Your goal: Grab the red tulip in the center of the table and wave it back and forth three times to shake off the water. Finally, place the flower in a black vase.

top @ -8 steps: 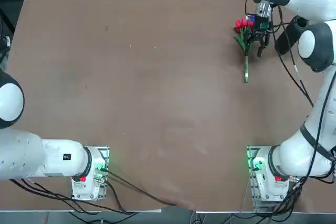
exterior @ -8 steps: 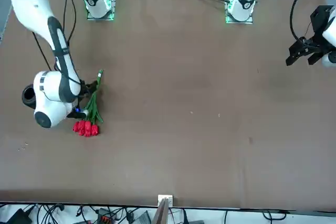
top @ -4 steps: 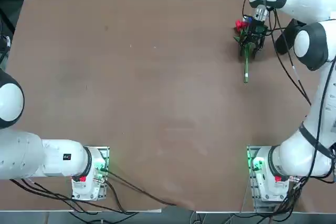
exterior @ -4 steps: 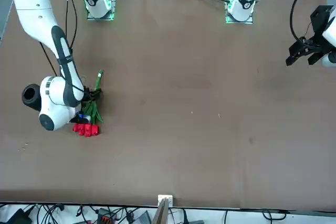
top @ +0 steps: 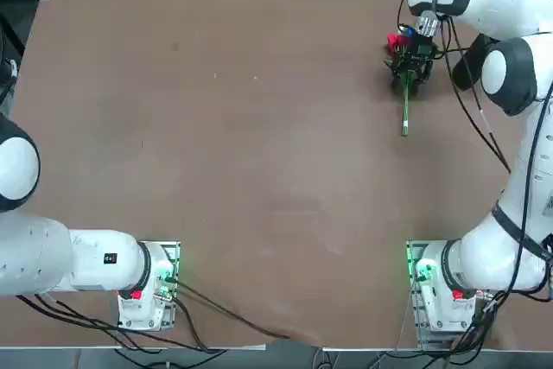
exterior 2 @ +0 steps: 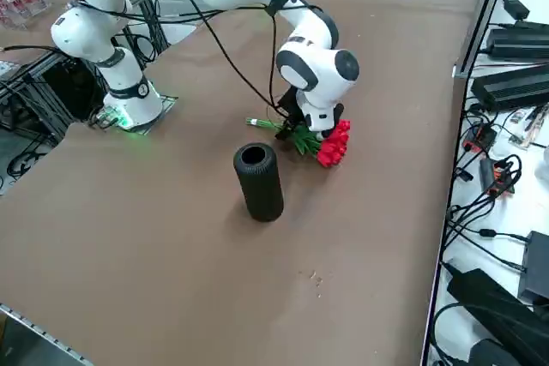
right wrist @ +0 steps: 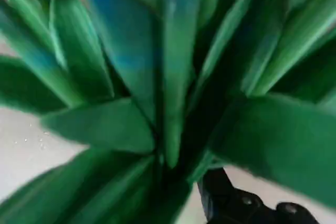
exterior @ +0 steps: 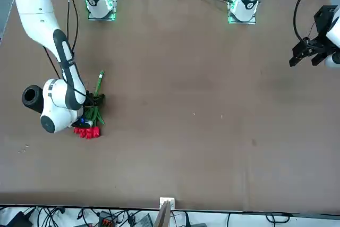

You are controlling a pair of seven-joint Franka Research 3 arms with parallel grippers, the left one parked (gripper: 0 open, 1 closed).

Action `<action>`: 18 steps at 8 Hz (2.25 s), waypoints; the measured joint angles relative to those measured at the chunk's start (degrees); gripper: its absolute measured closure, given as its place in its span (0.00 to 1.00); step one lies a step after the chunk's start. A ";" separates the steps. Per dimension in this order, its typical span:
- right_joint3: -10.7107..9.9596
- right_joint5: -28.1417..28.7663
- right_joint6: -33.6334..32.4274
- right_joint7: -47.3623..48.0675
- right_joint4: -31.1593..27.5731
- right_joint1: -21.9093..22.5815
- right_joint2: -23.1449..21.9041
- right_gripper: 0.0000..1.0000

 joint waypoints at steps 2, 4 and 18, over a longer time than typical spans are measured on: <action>-0.04 0.00 0.23 0.00 0.05 -0.15 0.09 0.08; -0.04 -0.01 0.23 -0.01 0.07 -0.24 0.09 0.31; -0.16 -9.85 0.59 16.36 8.83 0.94 -17.46 0.88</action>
